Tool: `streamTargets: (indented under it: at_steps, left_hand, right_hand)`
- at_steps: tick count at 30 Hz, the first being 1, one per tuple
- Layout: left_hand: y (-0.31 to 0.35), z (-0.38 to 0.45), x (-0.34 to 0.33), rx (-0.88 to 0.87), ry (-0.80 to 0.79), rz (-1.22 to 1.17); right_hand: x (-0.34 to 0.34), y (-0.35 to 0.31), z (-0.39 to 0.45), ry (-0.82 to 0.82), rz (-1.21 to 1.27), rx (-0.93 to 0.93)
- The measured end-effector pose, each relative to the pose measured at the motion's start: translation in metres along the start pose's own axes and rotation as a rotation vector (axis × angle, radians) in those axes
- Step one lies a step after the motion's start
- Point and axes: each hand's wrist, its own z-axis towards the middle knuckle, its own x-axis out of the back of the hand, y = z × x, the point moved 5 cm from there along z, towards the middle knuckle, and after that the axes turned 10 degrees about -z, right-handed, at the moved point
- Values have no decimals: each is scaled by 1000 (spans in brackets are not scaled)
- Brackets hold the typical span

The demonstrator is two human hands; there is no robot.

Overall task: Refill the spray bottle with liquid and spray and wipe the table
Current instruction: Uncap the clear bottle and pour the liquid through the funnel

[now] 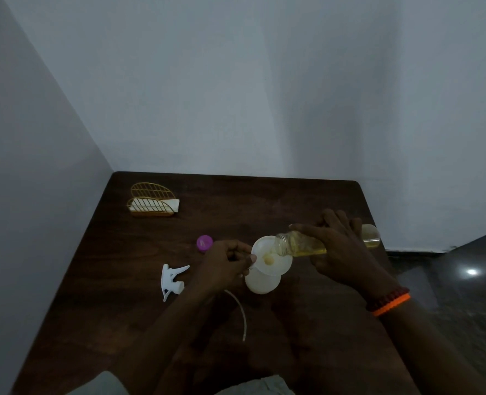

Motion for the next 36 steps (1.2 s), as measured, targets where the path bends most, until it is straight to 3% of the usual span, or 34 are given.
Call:
streamTargets:
  at_steps: [36]
  left_hand:
    - [0, 2, 1, 2, 2, 59]
  right_hand:
    - [-1, -1, 4, -13, -29, 0]
